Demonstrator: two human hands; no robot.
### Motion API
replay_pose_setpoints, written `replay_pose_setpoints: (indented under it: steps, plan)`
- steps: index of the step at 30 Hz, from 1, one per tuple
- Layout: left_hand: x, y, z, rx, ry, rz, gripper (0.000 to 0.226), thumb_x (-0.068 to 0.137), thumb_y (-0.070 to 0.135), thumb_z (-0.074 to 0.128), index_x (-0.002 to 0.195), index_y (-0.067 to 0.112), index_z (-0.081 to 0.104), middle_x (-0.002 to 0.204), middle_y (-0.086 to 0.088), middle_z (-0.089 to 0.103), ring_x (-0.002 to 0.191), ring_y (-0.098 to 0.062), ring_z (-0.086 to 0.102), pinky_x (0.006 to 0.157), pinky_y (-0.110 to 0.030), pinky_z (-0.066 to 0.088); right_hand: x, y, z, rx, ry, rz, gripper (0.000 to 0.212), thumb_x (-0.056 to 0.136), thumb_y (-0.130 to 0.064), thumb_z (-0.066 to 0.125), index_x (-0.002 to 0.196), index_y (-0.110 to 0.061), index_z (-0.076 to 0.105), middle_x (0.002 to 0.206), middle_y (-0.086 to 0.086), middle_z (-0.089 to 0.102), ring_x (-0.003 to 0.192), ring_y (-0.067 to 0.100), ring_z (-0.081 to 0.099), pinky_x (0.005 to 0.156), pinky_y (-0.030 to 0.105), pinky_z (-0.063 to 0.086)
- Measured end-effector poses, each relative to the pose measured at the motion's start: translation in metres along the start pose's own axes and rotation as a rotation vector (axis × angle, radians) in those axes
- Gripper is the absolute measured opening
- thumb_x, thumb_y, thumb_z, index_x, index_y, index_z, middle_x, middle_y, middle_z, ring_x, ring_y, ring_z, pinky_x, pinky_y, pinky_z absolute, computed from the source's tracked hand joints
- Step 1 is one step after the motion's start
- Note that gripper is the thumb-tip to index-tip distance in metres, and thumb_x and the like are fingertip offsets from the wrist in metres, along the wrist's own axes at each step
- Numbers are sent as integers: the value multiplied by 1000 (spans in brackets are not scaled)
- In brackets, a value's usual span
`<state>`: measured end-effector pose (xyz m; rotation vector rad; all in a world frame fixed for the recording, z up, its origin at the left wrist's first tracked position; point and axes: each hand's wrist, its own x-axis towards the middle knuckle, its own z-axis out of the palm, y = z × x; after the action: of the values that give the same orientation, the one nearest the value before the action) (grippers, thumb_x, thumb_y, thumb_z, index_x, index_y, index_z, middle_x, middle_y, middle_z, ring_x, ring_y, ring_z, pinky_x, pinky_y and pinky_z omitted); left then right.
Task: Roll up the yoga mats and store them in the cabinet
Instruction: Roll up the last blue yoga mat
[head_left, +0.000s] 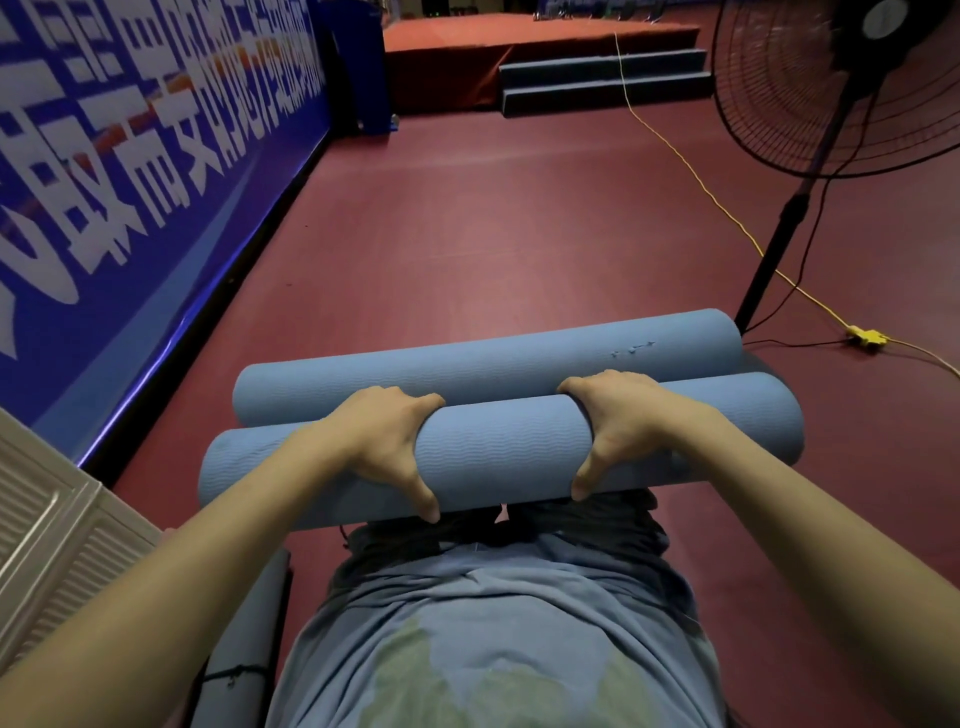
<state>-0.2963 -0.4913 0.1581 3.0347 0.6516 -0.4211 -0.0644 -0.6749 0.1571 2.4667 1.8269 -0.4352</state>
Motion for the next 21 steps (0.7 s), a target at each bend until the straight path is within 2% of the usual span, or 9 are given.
replay_pose_setpoints:
  steps: [6, 9, 15, 17, 19, 21]
  plan:
    - [-17, 9, -2, -143, -125, 15, 105, 26, 86, 81, 117, 39, 55, 105, 15, 67, 97, -17, 64, 89, -38, 54, -13, -3, -3, 59, -151, 7, 106, 21, -80, 84, 116, -40, 55, 109, -20, 63, 101, 12, 63, 89, 38, 55]
    - [-23, 9, 1, -189, -173, 26, 105, 25, 84, 82, 118, 43, 55, 105, 19, 66, 98, -13, 64, 90, -36, 54, -24, -6, 2, 81, -229, -1, 103, 26, -78, 85, 117, -40, 55, 111, -20, 62, 103, 11, 61, 92, 36, 53]
    - [-23, 9, 9, -232, -120, 4, 105, 28, 82, 83, 121, 44, 53, 109, 22, 66, 101, -11, 63, 93, -37, 53, -29, -5, 10, 93, -95, -20, 101, 31, -82, 80, 121, -44, 53, 114, -28, 61, 107, 6, 60, 93, 36, 51]
    - [-23, 5, 10, -287, -141, 0, 104, 32, 77, 87, 125, 48, 50, 113, 27, 62, 106, -7, 60, 96, -35, 51, -27, -5, 7, 102, -87, -55, 103, 36, -81, 81, 127, -43, 52, 120, -29, 55, 114, 6, 56, 97, 33, 48]
    - [-20, 1, 7, -347, -173, 15, 106, 35, 70, 91, 130, 51, 48, 121, 31, 57, 114, -3, 56, 100, -33, 48, -22, -4, 4, 72, -86, -92, 108, 41, -81, 82, 136, -40, 51, 136, -20, 45, 129, 13, 49, 104, 36, 44]
    - [-13, -3, 3, -359, -196, 51, 113, 35, 71, 91, 136, 52, 45, 129, 28, 47, 123, -6, 49, 107, -34, 43, -17, -3, 4, 52, -85, -84, 116, 46, -78, 84, 146, -35, 46, 164, -2, 23, 150, 23, 25, 117, 38, 32]
